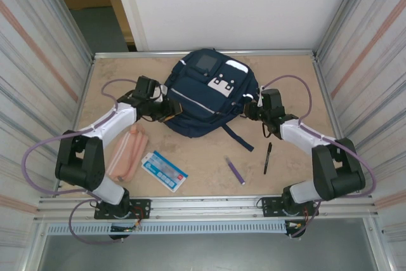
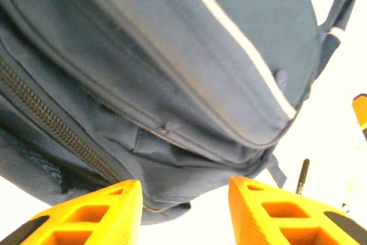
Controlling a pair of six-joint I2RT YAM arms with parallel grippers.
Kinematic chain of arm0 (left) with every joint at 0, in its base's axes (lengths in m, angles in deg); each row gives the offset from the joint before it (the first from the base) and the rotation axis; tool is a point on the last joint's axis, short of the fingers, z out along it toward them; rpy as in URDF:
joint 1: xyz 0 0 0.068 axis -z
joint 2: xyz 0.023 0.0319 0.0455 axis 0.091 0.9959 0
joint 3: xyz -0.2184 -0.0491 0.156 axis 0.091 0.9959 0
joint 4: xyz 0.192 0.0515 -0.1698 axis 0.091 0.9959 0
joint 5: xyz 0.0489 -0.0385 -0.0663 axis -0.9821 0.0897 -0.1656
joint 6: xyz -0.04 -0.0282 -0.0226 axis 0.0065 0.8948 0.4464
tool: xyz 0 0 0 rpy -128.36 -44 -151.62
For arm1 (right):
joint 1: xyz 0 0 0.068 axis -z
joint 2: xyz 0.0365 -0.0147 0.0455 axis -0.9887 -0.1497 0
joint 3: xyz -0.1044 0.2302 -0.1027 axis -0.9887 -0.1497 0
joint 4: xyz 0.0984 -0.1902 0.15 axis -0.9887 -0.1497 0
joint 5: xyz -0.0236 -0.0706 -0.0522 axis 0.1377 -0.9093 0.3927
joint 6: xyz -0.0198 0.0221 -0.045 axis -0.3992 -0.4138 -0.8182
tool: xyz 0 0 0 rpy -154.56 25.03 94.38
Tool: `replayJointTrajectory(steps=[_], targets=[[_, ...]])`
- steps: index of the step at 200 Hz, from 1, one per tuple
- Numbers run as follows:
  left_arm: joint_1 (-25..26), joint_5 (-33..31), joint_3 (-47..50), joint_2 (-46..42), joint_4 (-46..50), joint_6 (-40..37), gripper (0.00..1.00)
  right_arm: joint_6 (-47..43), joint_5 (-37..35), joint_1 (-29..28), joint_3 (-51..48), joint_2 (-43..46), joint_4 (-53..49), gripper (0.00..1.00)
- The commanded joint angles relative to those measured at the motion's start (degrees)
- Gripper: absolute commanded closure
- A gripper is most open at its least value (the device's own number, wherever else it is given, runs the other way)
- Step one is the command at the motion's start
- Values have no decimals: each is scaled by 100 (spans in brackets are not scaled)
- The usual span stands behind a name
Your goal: Pack books, pencil case, and school supplies into a backpack
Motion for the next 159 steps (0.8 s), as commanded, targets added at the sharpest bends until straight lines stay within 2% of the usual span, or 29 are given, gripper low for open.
replayJointTrajectory(steps=[1, 24, 28, 29, 31, 32, 35, 77, 91, 103, 115, 130, 140, 146, 153, 159], targets=[[-3, -398, -557, -189, 203, -156, 50, -444, -386, -25, -27, 453, 48, 50], [128, -933, -1040, 213, 591, -93, 48, -685, -768, -13, -141, 829, 390, 48], [144, -977, -1099, 279, 610, -57, 48, -708, -841, -16, -135, 878, 413, 34], [151, -990, -1105, 294, 611, -50, 48, -712, -858, -17, -138, 885, 414, 28], [163, -1017, -1122, 327, 605, -37, 47, -733, -869, -17, -143, 915, 432, 10], [165, -1032, -1129, 340, 604, -26, 47, -738, -886, -17, -147, 926, 436, 4], [181, -1066, -1142, 385, 585, 8, 47, -764, -923, -14, -150, 957, 460, 0], [228, -1265, -1338, 1055, 460, 301, 42, -911, -1000, 53, -24, 1151, 389, 1], [269, -1246, -1479, 1317, 500, 332, 43, -862, -1373, 46, -19, 1209, 461, 1], [309, -1274, -1572, 1519, 540, 361, 43, -576, -1988, 49, -171, 1295, 792, 1], [332, -1309, -1645, 1686, 527, 453, 43, -323, -2042, 62, -315, 1409, 1091, 1], [341, -1258, -1766, 1905, 448, 502, 43, 729, -2069, 113, -103, 1532, 373, 1], [328, -1292, -1909, 2027, 435, 470, 44, 912, -1488, 292, 31, 1445, 157, 1], [329, -1321, -2004, 2081, 436, 425, 46, 745, -755, 438, 95, 1328, 209, 1], [304, -1297, -2128, 2159, 472, 364, 55, 494, -59, 532, 179, 1147, 208, 1], [283, -1234, -2272, 2201, 552, 302, 65, 336, 154, 526, 280, 1028, 95, 1]])
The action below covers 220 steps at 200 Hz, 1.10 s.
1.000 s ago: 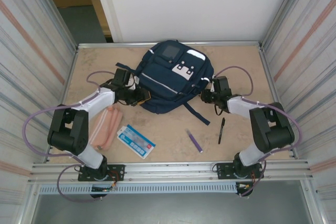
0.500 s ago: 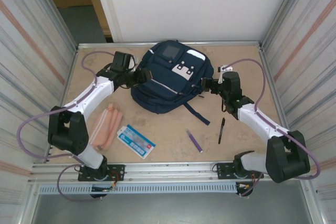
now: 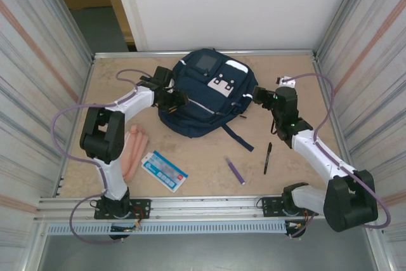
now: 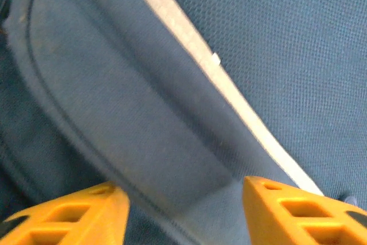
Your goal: Pack books, pencil case, and school supplies into a backpack
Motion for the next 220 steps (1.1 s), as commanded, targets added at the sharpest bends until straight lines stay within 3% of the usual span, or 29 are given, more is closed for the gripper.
replayJointTrajectory(steps=[1, 29, 45, 59, 90, 111, 134, 201, 220], targets=[[-26, -24, -525, 163, 143, -125, 66, 125, 1364, 206, 389, -318, -341, 1], [-111, 33, -1149, 36, 870, -579, 100, -1168, 2197, 166, 1094, -1157, -1290, 1], [-124, 35, -1219, -220, 1094, -644, 100, -1558, 2393, 155, 1954, -1673, -2565, 9], [-155, 349, -1171, -391, 1113, -593, 100, -1916, 2633, 151, 2287, -2007, -2957, 11], [-236, 898, -1316, -451, 1237, -549, 100, -2608, 4253, 387, 2976, -3035, -3619, 19], [-288, 1025, -1410, -445, 1250, -456, 100, -3174, 4821, 259, 3680, -3776, -4503, 28], [-325, 1064, -1404, -478, 1251, -381, 100, -3598, 4628, 57, 4162, -4332, -5092, 33], [-335, 1266, -1390, -538, 1128, -228, 100, -3787, 4325, 74, 4615, -5002, -5088, 35], [-335, 1273, -1349, -508, 1104, -214, 100, -3847, 4408, 40, 4692, -5085, -5193, 49]])
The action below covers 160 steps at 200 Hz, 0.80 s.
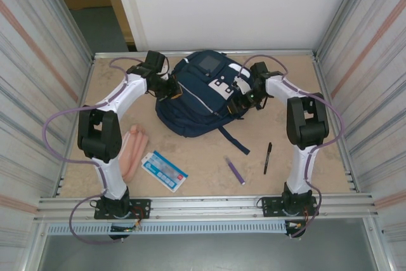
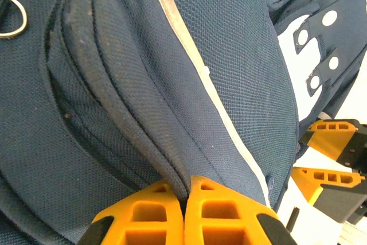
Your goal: Pack books, pencil case, and school supplies into a backpack
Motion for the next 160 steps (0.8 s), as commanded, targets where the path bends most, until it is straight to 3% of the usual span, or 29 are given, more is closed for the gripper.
replayJointTrajectory(steps=[1, 49, 80, 107, 120, 143, 160], targets=[[-1, 410, -198, -402, -91, 44, 100, -203, 133, -34, 187, -177, -331, 50], [6, 407, -27, -395, -339, 187, 100, -195, 8, -31, -49, 251, -213, 84], [2, 415, -41, -418, -365, 228, 100, -112, -355, -215, -341, 878, 24, 94], [-6, 334, 153, -488, -538, 361, 100, 313, -288, -227, -214, 1023, -187, 95], [-1, 365, 231, -491, -658, 416, 100, 1000, 103, -88, 17, 886, -524, 94], [0, 312, 412, -519, -891, 576, 100, 2177, 1845, 75, -372, 824, -122, 97], [-5, 303, 583, -533, -1173, 784, 100, 2498, 2100, -126, -849, 986, 254, 93]])
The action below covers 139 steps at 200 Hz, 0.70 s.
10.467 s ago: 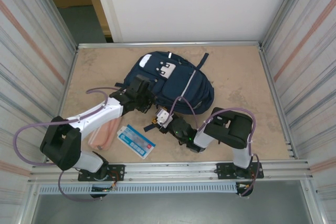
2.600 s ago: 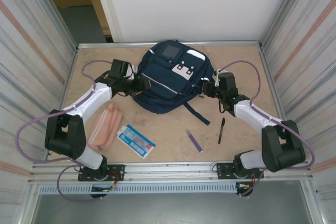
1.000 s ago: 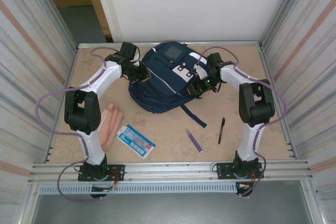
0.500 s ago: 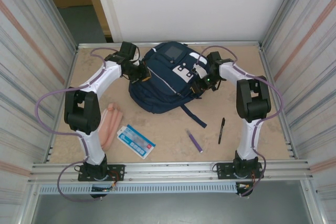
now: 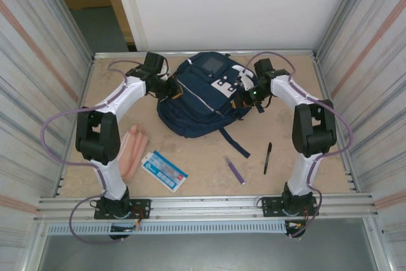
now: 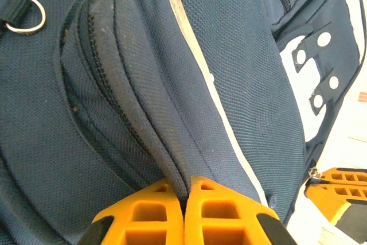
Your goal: Pack books, pencil case, and school supplies into a backpack
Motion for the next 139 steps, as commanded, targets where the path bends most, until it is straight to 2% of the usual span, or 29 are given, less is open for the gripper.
replayJointTrajectory(steps=[1, 13, 24, 45, 59, 69, 108, 139], targets=[[4, 204, 184, -354, -649, 308, 100, 1070, 1379, -211, -495, 204, 337, 93], [8, 229, 233, -335, -792, 373, 100, 1006, 1412, -337, -598, 179, 281, 90], [7, 232, 273, -307, -884, 426, 100, 789, 1164, -440, -498, 62, -60, 89], [11, 262, 319, -279, -995, 528, 100, 219, -185, -788, -221, -38, -834, 87], [5, 241, 330, -275, -980, 494, 100, -261, -658, -1021, -166, -20, -1053, 85], [4, 173, 371, -303, -977, 492, 100, -484, -623, -1099, -165, 4, -1110, 85], [10, 164, 559, -310, -1159, 616, 100, -625, 251, -1233, -293, 146, -721, 81], [6, 115, 642, -302, -1241, 664, 100, -670, 374, -1305, -484, 378, -502, 73]])
